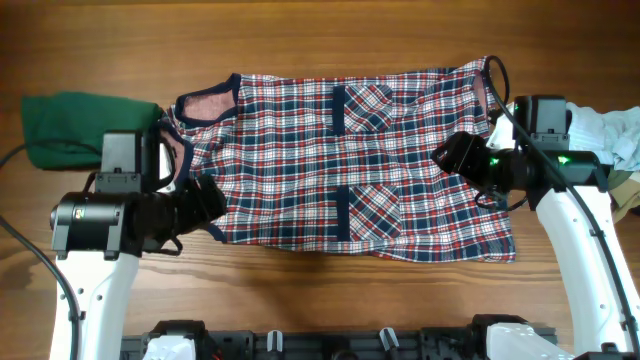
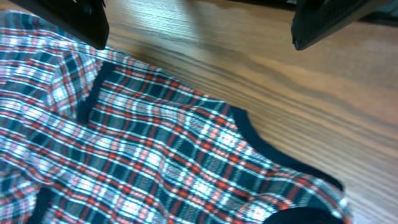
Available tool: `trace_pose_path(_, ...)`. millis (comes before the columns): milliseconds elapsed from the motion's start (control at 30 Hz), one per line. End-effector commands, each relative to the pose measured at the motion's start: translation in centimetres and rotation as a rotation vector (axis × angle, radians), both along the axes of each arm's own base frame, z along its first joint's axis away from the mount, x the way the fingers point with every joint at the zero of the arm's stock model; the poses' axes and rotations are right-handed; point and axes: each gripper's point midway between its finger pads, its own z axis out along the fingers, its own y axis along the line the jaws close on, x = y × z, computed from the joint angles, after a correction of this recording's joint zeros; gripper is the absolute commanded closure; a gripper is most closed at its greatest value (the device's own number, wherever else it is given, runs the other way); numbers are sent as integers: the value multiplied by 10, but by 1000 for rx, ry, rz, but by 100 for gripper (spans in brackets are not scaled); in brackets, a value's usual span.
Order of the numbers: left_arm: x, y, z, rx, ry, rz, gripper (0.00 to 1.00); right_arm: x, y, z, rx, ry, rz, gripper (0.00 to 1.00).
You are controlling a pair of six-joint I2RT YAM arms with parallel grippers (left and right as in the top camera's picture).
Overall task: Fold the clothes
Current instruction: 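Grasp the shirt's bottom hem with both grippers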
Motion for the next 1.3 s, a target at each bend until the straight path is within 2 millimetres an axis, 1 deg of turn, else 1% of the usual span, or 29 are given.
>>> trace_pose_path(0,1,-7,0,-33,-6,-35,5,-2,0,-4,-3,20,-6,21)
trace_pose_path(200,5,-7,1,-32,-24,-35,2,-5,0,-5,-5,34,-2,21)
trace_pose_path(333,5,-7,1,-32,-24,-35,1,-5,0,-5,-5,35,-2,21)
trace_pose_path(367,5,-7,1,-33,-23,-36,2,-7,0,-6,-5,40,-2,21)
trace_pose_path(433,4,-15,1,-19,-35,-116,5,-12,0,-8,-5,65,1,21)
trace_pose_path(467,4,-22,1,-18,-41,-148,4,-20,0,-10,-10,93,16,22)
trace_pose_path(500,8,-35,-1,-21,-67,-203,4,-29,0,-13,-18,124,42,23)
trace_pose_path(533,13,-48,-10,-25,-86,-249,2,-47,0,-18,-23,202,47,23)
trace_pose_path(567,17,-57,-25,-34,-76,-258,2,-59,0,-20,-25,247,63,22)
trace_pose_path(633,23,-64,-63,-35,-11,-257,4,-81,-2,-28,-38,340,65,19)
trace_pose_path(667,26,-65,-84,-29,34,-257,5,-89,-2,-34,-36,370,65,19)
trace_pose_path(700,28,-65,-104,-22,91,-257,9,-96,-2,-43,-33,398,57,19)
trace_pose_path(733,26,-66,-119,-15,148,-261,12,-101,-1,-52,-27,424,38,19)
trace_pose_path(767,21,-69,-133,-20,215,-269,12,-108,-1,-61,-22,451,18,19)
trace_pose_path(833,9,-75,-153,-24,321,-290,11,-119,-1,-78,-20,486,11,19)
trace_pose_path(867,7,-77,-158,-21,341,-289,10,-124,-1,-84,-18,499,6,19)
trace_pose_path(933,5,-77,-161,-30,378,-177,8,-126,-1,-90,-14,506,-9,18)
trace_pose_path(1000,-9,-72,-162,-30,461,-23,10,-126,0,-91,-12,503,-10,18)
trace_pose_path(1033,-18,-68,-162,-13,500,15,14,-125,0,-91,-12,498,-8,18)
trace_pose_path(1100,-31,-62,-164,1,525,79,11,-125,0,-91,-13,497,-4,18)
trace_pose_path(1167,-44,-55,-173,3,537,162,5,-124,0,-91,-13,496,-3,18)
trace_pose_path(1200,-45,-54,-179,-9,522,193,3,-124,0,-91,-13,495,-2,18)
trace_pose_path(1267,-40,-51,-189,-37,485,243,2,-124,0,-91,-13,496,-2,18)
